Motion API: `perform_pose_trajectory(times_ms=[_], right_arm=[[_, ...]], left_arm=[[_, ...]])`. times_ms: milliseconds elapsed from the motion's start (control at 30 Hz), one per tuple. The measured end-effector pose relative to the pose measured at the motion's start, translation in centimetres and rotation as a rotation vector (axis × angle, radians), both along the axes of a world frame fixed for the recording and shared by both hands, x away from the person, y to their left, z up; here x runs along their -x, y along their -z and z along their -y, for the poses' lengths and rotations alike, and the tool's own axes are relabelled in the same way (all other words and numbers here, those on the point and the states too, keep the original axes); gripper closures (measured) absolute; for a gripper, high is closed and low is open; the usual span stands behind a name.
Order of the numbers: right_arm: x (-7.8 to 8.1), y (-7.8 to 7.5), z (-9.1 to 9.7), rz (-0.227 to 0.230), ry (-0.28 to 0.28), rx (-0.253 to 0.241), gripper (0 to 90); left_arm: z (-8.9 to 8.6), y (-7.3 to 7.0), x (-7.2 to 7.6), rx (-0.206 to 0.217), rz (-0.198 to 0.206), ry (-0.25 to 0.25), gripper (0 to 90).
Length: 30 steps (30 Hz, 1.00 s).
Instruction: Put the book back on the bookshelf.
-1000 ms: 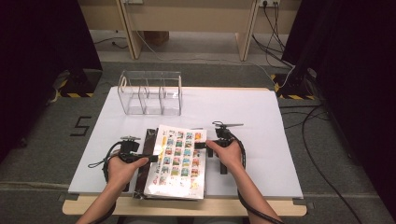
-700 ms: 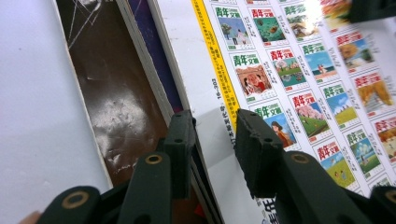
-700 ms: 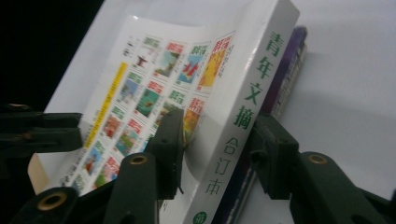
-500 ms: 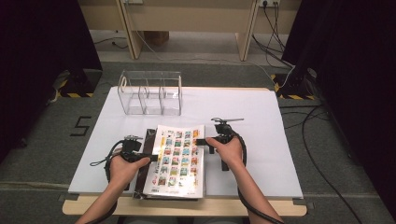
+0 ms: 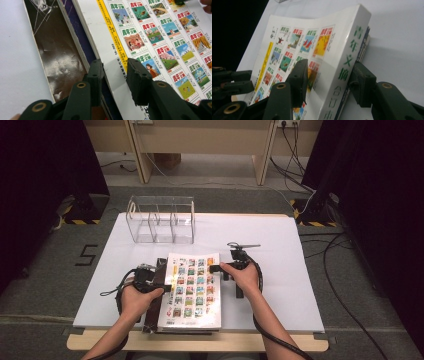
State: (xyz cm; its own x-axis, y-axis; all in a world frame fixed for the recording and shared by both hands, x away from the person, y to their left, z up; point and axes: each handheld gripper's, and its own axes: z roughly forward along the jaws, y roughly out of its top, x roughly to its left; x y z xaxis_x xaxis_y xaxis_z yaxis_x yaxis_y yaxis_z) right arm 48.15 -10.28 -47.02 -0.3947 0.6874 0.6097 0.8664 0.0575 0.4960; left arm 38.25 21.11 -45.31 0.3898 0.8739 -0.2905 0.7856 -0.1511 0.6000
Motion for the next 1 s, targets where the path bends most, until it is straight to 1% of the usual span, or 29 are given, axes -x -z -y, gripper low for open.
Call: perform_pose_trajectory(times_ms=[67,167,200,233,267,300,333,367,400,433,500,567,633,700,767,833,900,933,1000], right_arm=[[-0.3,0.0,-0.1,0.007,0.0,0.001,52.9],[-0.4,0.0,-0.2,0.027,-0.021,0.009,53.7],[-0.4,0.0,-0.2,0.026,-0.023,0.013,54.4],[-0.4,0.0,-0.2,0.036,-0.031,0.013,56.0],[-0.3,-0.2,-0.2,0.037,-0.036,0.007,58.5],[-0.2,-0.8,0.0,0.037,-0.05,-0.036,65.2],[-0.2,-0.8,0.0,0.037,-0.05,-0.036,65.2],[-0.1,-1.2,0.0,0.029,-0.048,-0.074,66.4],[0.1,-1.5,-0.1,0.028,-0.047,-0.08,66.6],[0.1,-1.7,-0.2,0.034,-0.048,-0.07,66.4],[0.0,-1.7,-0.4,0.024,-0.049,-0.054,66.1],[0.0,-1.6,-0.4,0.003,-0.048,-0.06,66.0],[0.1,-1.4,-0.5,-0.003,-0.057,-0.052,65.6],[0.0,-1.3,-0.5,-0.004,-0.06,-0.055,65.6],[-0.1,-1.2,-0.5,-0.02,-0.056,-0.053,66.1],[-0.2,-1.2,-0.5,-0.038,-0.051,-0.067,67.8],[-0.1,-1.3,-0.3,-0.05,-0.039,-0.096,69.4],[-0.1,-1.3,-0.3,-0.049,-0.035,-0.102,69.7],[0.0,-1.5,-0.3,-0.037,-0.041,-0.112,70.2]], left_arm=[[0.1,-0.1,0.0,-0.012,0.004,0.001,65.1],[0.2,-0.1,0.0,-0.018,0.003,0.002,65.1],[0.2,-0.1,0.0,-0.019,0.003,0.001,65.1],[0.2,-0.1,0.0,-0.021,0.003,0.003,65.2],[0.2,-0.2,0.0,-0.026,0.006,0.001,65.3],[0.2,-0.2,0.0,-0.03,0.007,0.0,65.7],[0.2,-0.2,0.0,-0.03,0.007,0.0,65.7],[0.1,-0.1,0.0,-0.027,0.007,-0.004,65.7],[0.1,-0.2,0.0,-0.023,0.001,-0.004,65.8],[0.1,-0.2,0.0,-0.026,0.001,-0.005,65.8],[0.2,-0.2,0.0,-0.032,0.003,-0.003,65.8],[0.3,-0.2,0.0,-0.036,0.013,-0.005,65.9],[0.2,-0.2,0.0,-0.035,0.013,-0.007,65.9],[0.2,-0.2,0.0,-0.035,0.011,-0.007,65.9],[0.2,-0.2,0.0,-0.037,0.009,-0.007,65.9],[0.2,-0.2,0.0,-0.036,0.01,-0.003,65.8],[0.2,-0.3,0.1,-0.047,0.02,0.01,65.7],[0.2,-0.3,0.1,-0.051,0.025,0.016,65.6],[-0.1,-0.3,0.0,-0.028,0.02,0.023,65.3]])
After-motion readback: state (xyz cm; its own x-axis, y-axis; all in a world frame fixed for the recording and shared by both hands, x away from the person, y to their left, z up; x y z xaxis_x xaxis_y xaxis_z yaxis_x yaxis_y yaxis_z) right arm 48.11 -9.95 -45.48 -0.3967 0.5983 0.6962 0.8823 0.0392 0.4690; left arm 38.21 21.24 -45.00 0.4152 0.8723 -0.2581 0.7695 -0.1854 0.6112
